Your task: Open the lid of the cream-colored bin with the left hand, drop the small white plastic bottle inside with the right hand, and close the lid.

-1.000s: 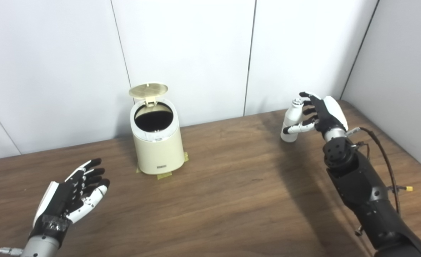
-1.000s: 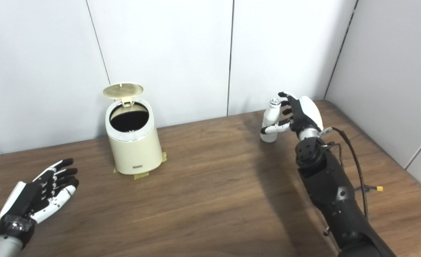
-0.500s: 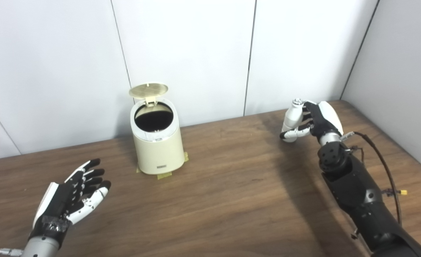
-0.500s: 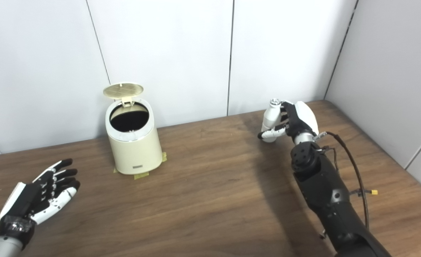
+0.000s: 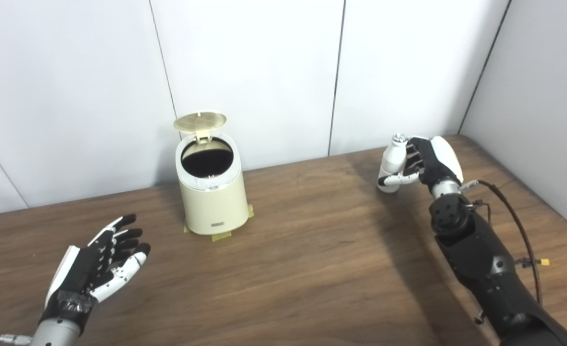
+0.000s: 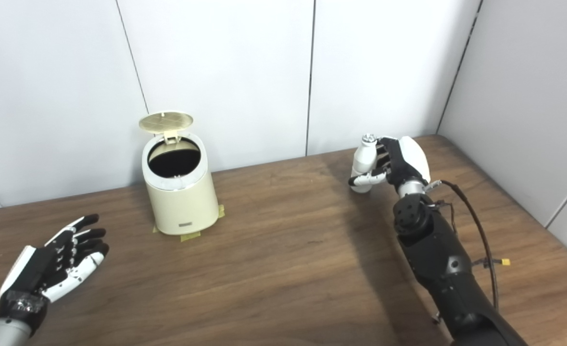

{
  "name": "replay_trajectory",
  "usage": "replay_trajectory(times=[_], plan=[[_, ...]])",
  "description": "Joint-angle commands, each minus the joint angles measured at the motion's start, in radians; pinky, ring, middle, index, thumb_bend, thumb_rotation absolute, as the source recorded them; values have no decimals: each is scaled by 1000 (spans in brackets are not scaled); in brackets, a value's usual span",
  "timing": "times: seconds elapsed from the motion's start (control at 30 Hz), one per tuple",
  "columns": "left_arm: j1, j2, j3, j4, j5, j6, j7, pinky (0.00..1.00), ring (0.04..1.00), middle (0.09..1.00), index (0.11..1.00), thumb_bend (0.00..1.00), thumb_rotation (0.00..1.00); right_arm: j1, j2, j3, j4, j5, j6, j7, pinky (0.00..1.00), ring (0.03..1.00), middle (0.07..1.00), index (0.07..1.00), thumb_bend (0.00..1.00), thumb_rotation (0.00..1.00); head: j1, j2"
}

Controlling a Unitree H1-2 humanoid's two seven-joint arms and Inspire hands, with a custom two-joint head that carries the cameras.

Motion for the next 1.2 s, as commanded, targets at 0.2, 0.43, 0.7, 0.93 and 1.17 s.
replay_trajectory(times=[0.2,0.43,0.7,0.93,1.17], plan=[[-23,11,2,-22,8,-37,8,786,816,833,925,461,372,-51,-15,-30,-4,10,-89,-72,426,437,493,493,520,0,-4,1],[-21,2,0,-18,9,-36,12,769,807,830,921,469,333,-46,-15,-32,-25,16,-68,-63,407,423,497,500,519,0,-6,0],[-18,3,-6,-11,13,-50,15,751,800,827,916,466,328,-21,-5,-15,-147,-1,-86,-56,400,418,491,506,518,0,18,1],[-11,-5,-4,-11,4,-51,16,771,807,831,917,483,352,-30,34,17,-341,-30,-46,-16,423,436,500,485,520,0,31,-2],[-9,-15,-16,-18,21,-45,22,732,790,823,908,473,361,-70,85,40,-465,-50,5,48,447,445,492,488,521,0,63,-1]])
